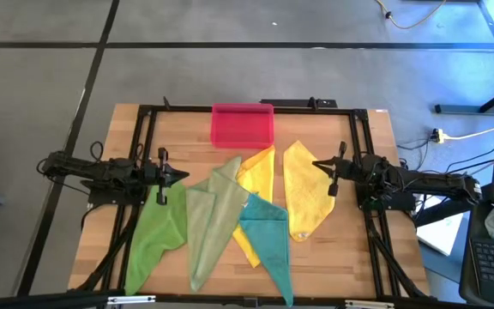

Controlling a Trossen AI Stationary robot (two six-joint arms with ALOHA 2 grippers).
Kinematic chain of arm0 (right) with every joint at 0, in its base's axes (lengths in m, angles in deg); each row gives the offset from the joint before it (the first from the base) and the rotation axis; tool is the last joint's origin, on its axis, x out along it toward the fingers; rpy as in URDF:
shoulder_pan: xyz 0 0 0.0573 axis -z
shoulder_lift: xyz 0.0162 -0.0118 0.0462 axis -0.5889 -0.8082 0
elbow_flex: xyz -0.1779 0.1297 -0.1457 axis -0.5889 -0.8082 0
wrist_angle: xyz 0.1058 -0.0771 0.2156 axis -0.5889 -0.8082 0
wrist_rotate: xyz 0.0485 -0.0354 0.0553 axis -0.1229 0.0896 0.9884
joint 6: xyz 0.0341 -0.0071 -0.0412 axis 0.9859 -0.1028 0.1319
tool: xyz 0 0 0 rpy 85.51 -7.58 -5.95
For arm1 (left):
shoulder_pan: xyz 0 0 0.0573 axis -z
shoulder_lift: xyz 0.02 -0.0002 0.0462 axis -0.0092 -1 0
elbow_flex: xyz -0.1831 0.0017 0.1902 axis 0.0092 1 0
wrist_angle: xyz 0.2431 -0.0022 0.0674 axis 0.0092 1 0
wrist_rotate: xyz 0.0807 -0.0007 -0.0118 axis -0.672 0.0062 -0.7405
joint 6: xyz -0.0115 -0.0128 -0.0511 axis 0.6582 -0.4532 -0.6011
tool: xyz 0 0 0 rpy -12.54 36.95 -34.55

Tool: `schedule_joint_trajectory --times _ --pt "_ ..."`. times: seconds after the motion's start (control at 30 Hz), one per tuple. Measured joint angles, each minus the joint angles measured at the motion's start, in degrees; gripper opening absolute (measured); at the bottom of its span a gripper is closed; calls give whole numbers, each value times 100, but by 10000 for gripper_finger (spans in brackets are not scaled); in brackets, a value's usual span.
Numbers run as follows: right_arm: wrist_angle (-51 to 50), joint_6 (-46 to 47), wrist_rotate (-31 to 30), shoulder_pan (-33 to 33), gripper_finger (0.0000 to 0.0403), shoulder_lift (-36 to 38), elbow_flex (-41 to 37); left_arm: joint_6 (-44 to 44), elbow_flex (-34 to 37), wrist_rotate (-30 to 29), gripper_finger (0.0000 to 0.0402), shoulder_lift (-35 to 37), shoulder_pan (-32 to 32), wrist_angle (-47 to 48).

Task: Fold microfiber towels
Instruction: Fold the light green microfiber cloth

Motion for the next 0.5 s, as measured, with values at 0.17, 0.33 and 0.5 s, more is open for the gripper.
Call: schedule_joint_trajectory --times 0.17,0.33,0.5 --pt "0 3 2 0 21 0 0 0 -2 -2 0 -1 1 0" --pt "279 298 -2 16 21 4 0 0 0 -1 0 -1 -1 0" --pt "1964 2104 -77 144 21 13 1 321 1 -247 0 -3 3 -115"
